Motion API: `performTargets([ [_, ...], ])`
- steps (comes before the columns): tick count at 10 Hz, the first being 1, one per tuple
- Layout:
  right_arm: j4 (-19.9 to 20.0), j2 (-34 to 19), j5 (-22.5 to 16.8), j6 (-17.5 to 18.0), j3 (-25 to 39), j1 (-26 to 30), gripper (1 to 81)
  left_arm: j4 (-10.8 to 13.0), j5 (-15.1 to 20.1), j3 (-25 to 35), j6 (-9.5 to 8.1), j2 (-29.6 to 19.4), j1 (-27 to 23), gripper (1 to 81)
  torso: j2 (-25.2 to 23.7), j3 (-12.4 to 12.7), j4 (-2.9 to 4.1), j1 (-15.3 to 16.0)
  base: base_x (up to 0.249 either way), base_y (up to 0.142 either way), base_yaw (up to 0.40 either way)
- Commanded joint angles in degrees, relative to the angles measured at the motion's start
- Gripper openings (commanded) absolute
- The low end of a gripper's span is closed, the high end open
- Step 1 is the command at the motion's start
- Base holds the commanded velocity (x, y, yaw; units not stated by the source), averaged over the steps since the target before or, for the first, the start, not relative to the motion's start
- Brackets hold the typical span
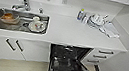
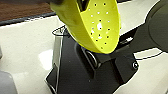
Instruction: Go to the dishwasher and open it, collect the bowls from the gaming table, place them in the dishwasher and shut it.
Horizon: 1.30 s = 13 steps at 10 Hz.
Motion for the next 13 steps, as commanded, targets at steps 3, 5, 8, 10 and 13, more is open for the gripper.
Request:
performTargets([
  [3,7.62,-14.12,-3.76,0.58,14.26,10.10,1.0,3.56,-8.50,-0.15,0.35,-2.53,14.45,81.1,0.00,0.00,-0.02,0.00,0.000,0.000,0.000],
  [5,11.24,-17.92,-4.11,1.11,18.59,14.84,1.0,5.68,-14.51,-5.45,0.35,-0.59,21.73,81.1,0.00,0.00,-0.02,0.00,0.000,0.000,0.000],
  [8,11.95,-21.51,-4.11,1.46,24.29,19.15,1.0,7.61,-18.55,-11.33,0.44,1.61,27.56,81.1,0.00,0.00,4.66,0.00,0.000,0.000,0.000],
  [10,11.95,-22.66,-4.02,2.07,27.55,22.49,1.0,7.96,-20.14,-13.10,0.44,1.78,29.31,81.1,0.00,0.02,7.27,0.00,0.000,0.000,0.000],
  [13,12.03,-23.63,-4.11,4.53,30.81,28.99,1.0,9.54,-20.49,-16.26,0.44,4.24,32.92,81.1,0.00,0.02,7.15,0.00,0.000,0.000,0.000],
])
